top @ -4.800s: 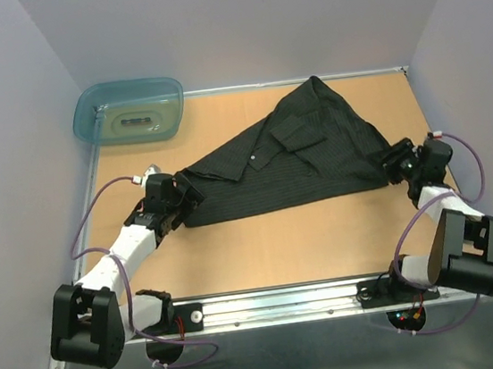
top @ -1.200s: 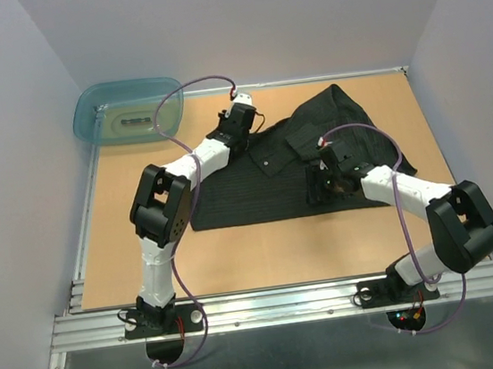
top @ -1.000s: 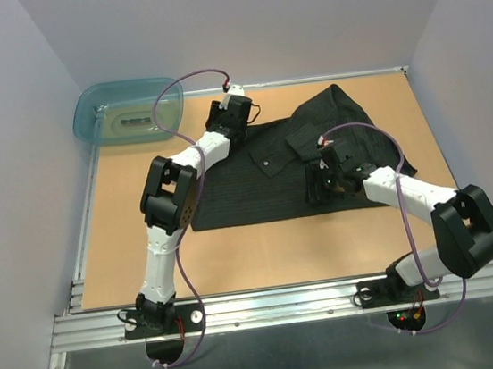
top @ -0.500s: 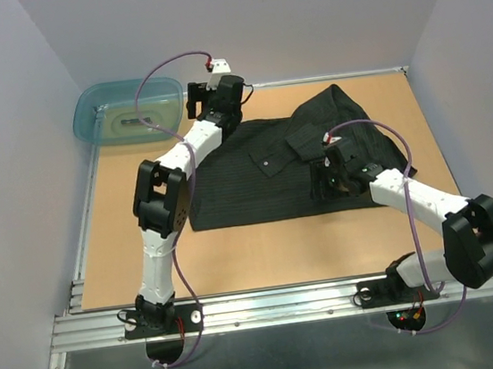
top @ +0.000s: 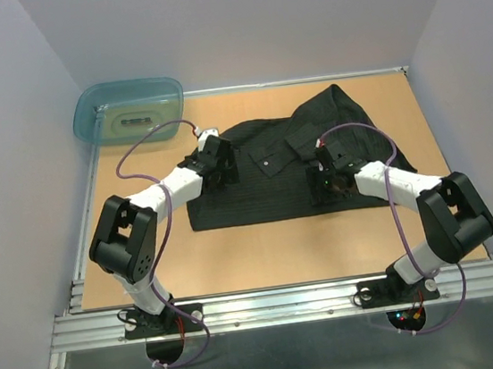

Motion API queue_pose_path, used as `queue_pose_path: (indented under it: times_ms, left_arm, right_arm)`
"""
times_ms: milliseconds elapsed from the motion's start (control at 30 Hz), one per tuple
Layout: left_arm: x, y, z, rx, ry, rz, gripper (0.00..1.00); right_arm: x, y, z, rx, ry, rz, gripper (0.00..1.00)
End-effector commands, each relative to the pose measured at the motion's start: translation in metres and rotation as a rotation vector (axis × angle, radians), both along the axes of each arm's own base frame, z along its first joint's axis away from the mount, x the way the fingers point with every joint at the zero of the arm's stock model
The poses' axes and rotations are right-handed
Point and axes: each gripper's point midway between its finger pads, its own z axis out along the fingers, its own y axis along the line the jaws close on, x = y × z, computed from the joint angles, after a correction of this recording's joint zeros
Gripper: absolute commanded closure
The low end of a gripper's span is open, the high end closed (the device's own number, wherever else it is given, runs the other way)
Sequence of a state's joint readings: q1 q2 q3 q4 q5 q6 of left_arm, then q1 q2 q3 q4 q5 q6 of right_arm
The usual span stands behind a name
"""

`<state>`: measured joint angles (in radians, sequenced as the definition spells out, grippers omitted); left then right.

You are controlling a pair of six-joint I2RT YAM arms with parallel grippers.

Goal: Fold and stack the long sleeve shirts
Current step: Flatten the shirt out

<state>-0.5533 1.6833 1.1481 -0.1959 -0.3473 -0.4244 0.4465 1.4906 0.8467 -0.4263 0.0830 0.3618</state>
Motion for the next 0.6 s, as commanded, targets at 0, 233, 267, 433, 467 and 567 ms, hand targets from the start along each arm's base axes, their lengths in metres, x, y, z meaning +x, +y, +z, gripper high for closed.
queue_pose_path:
  times_ms: [0, 233, 267, 433, 467, 567]
  left_arm:
    - [-0.038, -0.009, -0.031, -0.106, 0.140, -0.019, 0.04]
    - [-0.085, 0.000, -0.069, -0.133, 0.288, -0.015, 0.04]
    - [-0.092, 0.002, -0.073, -0.137, 0.308, -0.013, 0.04]
    - [-0.123, 0.011, -0.082, -0.160, 0.365, -0.009, 0.04]
    - [-0.123, 0.012, -0.074, -0.166, 0.348, -0.008, 0.04]
    - [-0.118, 0.019, -0.060, -0.154, 0.291, 0.013, 0.04]
  right_arm:
    - [-0.007, 0.003, -0.008, 0.001, 0.032, 0.027, 0.31]
    - [-0.046, 0.006, -0.021, 0.058, 0.175, 0.011, 0.31]
    - [-0.050, 0.005, -0.022, 0.060, 0.191, 0.006, 0.31]
    - [-0.059, 0.008, 0.001, 0.101, 0.187, 0.022, 0.31]
    - [-0.054, 0.008, 0.010, 0.101, 0.158, 0.030, 0.31]
    - [-0.018, 0.000, 0.053, 0.051, 0.003, -0.007, 0.32]
